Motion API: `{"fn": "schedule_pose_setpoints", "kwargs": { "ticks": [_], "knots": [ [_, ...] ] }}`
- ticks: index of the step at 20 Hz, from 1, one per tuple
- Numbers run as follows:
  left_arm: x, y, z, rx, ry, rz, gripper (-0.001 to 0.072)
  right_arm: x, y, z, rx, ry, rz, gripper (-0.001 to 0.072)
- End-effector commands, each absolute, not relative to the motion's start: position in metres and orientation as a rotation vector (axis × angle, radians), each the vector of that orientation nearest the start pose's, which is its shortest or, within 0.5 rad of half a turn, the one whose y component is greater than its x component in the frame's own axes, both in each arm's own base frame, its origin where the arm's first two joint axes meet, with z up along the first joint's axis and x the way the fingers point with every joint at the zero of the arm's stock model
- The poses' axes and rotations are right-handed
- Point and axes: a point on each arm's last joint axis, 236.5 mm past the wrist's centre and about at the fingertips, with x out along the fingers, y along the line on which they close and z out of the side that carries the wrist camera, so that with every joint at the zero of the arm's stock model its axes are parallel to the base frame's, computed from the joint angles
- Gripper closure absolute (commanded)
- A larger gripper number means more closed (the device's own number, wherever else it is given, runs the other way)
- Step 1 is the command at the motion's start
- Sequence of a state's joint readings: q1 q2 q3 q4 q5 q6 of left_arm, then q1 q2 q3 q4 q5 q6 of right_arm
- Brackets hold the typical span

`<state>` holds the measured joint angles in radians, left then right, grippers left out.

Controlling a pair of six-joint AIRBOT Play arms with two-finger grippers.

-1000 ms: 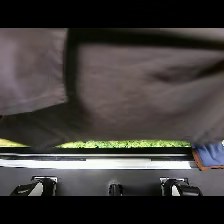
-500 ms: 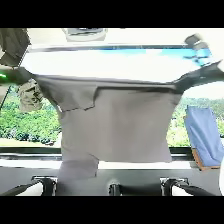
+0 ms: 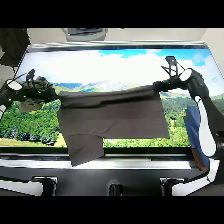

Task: Fold the shirts.

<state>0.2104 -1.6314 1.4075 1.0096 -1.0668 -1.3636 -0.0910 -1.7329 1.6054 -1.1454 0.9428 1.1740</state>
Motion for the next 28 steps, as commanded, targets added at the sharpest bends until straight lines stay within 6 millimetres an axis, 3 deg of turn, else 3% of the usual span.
{"fn": "schedule_pose_setpoints", "kwargs": {
  "ticks": [1,3,5,7,10,16,20,21,24,28],
  "knots": [
    [0.457,-0.022,-0.010,-0.503,1.303,-0.292,0.0206,0.517,0.013,0.022,0.079,1.049,0.371,0.0139],
    [0.407,0.005,-0.026,-0.426,1.504,-0.246,0.0209,0.465,-0.036,0.030,0.023,1.199,0.344,0.0154],
    [0.361,0.010,-0.042,-0.484,1.633,-0.236,0.0209,0.410,-0.081,0.027,0.012,1.376,0.312,0.0176],
    [0.319,0.000,-0.060,-0.544,1.686,-0.236,0.0267,0.363,-0.098,0.021,0.068,1.506,0.343,0.0175],
    [0.281,-0.025,-0.082,-0.602,1.665,-0.268,0.0270,0.338,-0.099,0.003,0.125,1.531,0.321,0.0175],
    [0.277,-0.046,-0.103,-0.686,1.609,-0.254,0.0277,0.314,-0.084,-0.030,0.173,1.588,0.355,0.0174],
    [0.285,-0.052,-0.113,-0.672,1.580,-0.209,0.0517,0.298,-0.070,-0.052,0.215,1.604,0.374,0.0158],
    [0.287,-0.052,-0.113,-0.675,1.573,-0.200,0.0673,0.292,-0.062,-0.058,0.237,1.613,0.396,0.0158],
    [0.289,-0.051,-0.112,-0.677,1.566,-0.199,0.0673,0.278,-0.042,-0.083,0.309,1.619,0.428,0.0158],
    [0.288,-0.052,-0.110,-0.675,1.564,-0.205,0.0673,0.285,-0.026,-0.104,0.401,1.545,0.402,0.0160]
  ]
}}
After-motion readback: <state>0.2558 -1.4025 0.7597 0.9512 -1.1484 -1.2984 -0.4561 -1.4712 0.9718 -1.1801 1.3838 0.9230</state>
